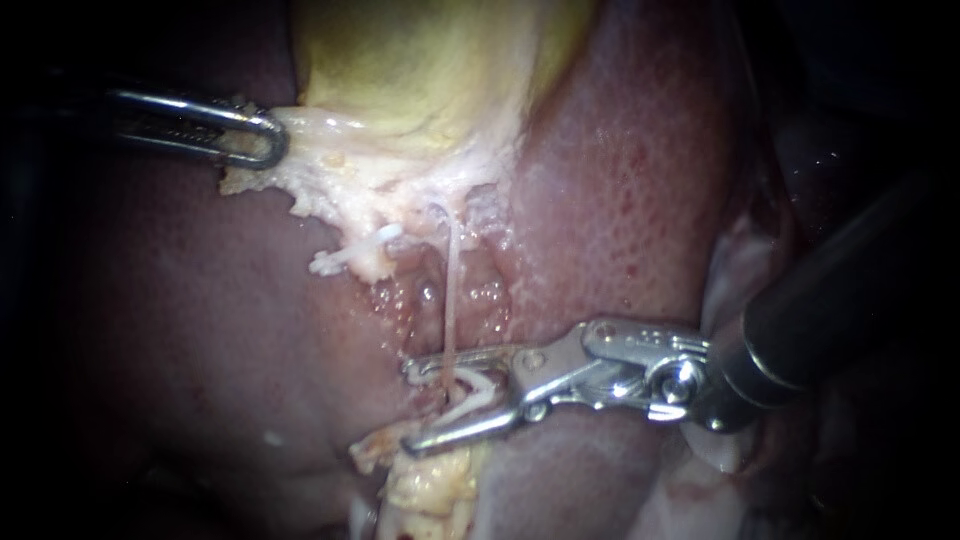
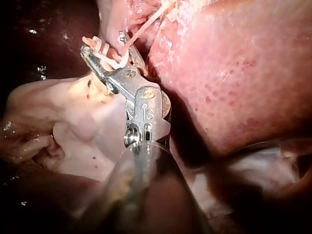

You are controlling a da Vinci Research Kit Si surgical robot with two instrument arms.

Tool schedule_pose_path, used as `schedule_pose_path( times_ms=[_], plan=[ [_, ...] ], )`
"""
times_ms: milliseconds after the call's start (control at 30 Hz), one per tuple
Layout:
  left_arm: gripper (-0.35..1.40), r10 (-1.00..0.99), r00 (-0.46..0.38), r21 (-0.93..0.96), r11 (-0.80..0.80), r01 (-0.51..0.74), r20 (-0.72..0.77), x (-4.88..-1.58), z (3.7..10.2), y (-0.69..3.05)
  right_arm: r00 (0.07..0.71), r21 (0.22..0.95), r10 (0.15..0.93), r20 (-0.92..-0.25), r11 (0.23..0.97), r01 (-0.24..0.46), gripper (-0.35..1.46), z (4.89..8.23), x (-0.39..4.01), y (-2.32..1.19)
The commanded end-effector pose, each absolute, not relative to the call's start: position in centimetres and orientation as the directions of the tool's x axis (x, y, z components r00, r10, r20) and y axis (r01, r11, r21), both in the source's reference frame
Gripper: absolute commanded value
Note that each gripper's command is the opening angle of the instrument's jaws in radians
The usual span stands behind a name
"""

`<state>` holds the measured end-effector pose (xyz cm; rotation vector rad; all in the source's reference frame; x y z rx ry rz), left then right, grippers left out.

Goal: Clipping first clip right tube

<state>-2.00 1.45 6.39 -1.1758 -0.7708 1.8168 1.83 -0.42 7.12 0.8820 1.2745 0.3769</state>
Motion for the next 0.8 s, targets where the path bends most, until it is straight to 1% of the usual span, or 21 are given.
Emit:
schedule_pose_path(
  times_ms=[33, 167, 367, 800],
  plan=[
    [-0.35, 0.877, -0.228, -0.824, -0.476, -0.306, -0.423, -2.0, 6.39, 1.46, 0.285, 0.745, 0.689, -0.667, 0.627, 0.227, 0.48, 7.09, 1.83, -0.43],
    [-0.35, 0.877, -0.228, -0.824, -0.476, -0.306, -0.423, -2.0, 6.39, 1.45, 0.278, 0.742, 0.689, -0.67, 0.613, 0.271, 0.46, 6.95, 1.85, -0.45],
    [-0.35, 0.877, -0.228, -0.824, -0.476, -0.306, -0.423, -2.0, 6.39, 1.45, 0.291, 0.747, 0.689, -0.664, 0.591, 0.305, 0.45, 6.87, 1.86, -0.46],
    [-0.35, 0.877, -0.228, -0.824, -0.476, -0.307, -0.422, -2.0, 6.4, 1.46, 0.294, 0.76, 0.701, -0.649, 0.581, 0.291, 0.41, 6.89, 1.86, -0.45]
  ],
)
